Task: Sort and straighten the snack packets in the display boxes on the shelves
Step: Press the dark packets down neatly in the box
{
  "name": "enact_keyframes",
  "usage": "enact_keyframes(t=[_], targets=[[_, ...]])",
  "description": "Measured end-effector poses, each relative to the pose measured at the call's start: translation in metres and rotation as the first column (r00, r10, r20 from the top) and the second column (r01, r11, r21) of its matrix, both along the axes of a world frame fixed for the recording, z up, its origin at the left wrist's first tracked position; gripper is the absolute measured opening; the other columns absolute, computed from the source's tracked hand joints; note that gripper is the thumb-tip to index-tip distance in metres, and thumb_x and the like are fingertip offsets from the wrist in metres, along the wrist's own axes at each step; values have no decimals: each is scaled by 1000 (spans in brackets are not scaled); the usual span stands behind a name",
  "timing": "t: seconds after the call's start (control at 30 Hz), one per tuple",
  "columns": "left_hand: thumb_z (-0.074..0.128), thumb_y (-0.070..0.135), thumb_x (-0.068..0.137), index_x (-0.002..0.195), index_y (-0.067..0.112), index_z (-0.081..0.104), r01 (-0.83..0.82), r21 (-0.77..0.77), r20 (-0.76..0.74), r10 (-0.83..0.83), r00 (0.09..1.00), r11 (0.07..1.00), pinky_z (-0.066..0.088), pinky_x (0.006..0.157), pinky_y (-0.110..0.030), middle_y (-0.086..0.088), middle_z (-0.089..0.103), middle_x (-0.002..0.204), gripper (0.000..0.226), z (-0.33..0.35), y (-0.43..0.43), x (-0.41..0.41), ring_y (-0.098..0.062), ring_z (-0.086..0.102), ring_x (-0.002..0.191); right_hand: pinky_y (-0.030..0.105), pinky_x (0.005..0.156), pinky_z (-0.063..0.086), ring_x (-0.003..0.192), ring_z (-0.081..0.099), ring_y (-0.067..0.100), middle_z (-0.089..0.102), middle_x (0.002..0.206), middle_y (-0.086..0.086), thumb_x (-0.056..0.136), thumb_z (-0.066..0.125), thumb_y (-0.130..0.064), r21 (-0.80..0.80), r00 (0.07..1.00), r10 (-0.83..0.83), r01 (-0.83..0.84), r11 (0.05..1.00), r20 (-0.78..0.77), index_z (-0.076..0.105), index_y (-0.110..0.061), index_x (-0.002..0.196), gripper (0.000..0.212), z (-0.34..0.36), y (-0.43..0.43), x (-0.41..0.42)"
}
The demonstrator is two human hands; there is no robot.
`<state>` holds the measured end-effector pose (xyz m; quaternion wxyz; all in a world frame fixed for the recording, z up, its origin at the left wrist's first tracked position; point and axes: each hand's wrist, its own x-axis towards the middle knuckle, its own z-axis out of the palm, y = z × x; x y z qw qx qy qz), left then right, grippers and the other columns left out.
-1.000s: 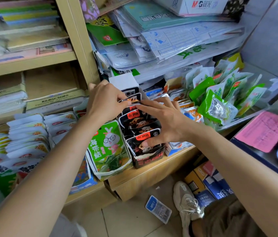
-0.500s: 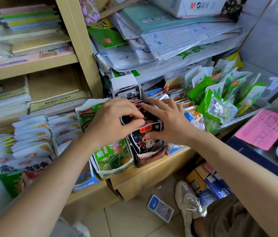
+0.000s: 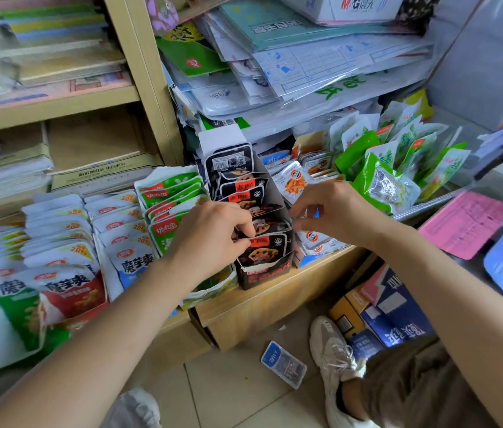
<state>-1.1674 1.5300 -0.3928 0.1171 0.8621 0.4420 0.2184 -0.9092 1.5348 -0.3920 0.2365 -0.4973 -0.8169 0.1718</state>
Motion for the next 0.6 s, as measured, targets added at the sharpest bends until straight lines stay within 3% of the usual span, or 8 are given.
enact_keyframes(t=[0.13, 0.3, 0.37, 0.47, 0.6], targets=[[85, 28, 78, 84, 33, 73, -24, 70, -3, 24, 1000, 997, 45, 57, -20, 23, 61, 79, 14, -3, -5, -3, -3, 61, 68, 5, 57, 39, 60, 59, -8, 63, 63, -16, 80, 82, -11, -75, 999, -29, 26, 997, -38, 79, -16, 84, 6, -1, 0, -15], [74, 46, 85, 100, 26, 78, 38, 145, 65, -48, 997, 989, 59, 65, -29, 15, 73, 98, 25, -13, -14, -10, -4, 66, 83, 8, 62, 46, 67, 64, -1, 69, 74, -11, 80, 83, -9, -229, 999, -18, 7, 973, -48, 78, -20, 99, 23, 6, 3, -11], [71, 37, 91, 102, 23, 79, 51, 167, 101, -69, 993, 985, 61, 68, -31, 12, 75, 100, 20, -18, -14, -13, -5, 69, 88, 13, 64, 49, 70, 65, 4, 70, 80, -6, 77, 85, -11, -267, 1000, 25, -24, 964, 0, 76, -22, 106, 32, 6, 0, -8], [76, 21, 89, 95, 20, 81, 29, 203, 138, -58, 989, 979, 61, 65, -31, 9, 76, 92, 8, -20, -14, -15, -6, 70, 83, 11, 61, 46, 69, 65, 4, 70, 75, -9, 79, 84, -13, -179, 998, -20, 10, 984, -56, 79, -17, 98, 19, 4, 0, -11], [76, 24, 88, 87, 25, 82, -82, 231, 163, 45, 986, 970, 55, 61, -28, 11, 76, 80, 6, -19, -14, -12, -8, 68, 71, 15, 54, 43, 61, 59, 8, 71, 71, -1, 85, 78, -12, -24, 987, -73, 70, 997, -145, 79, -15, 87, 3, -2, 3, -23]])
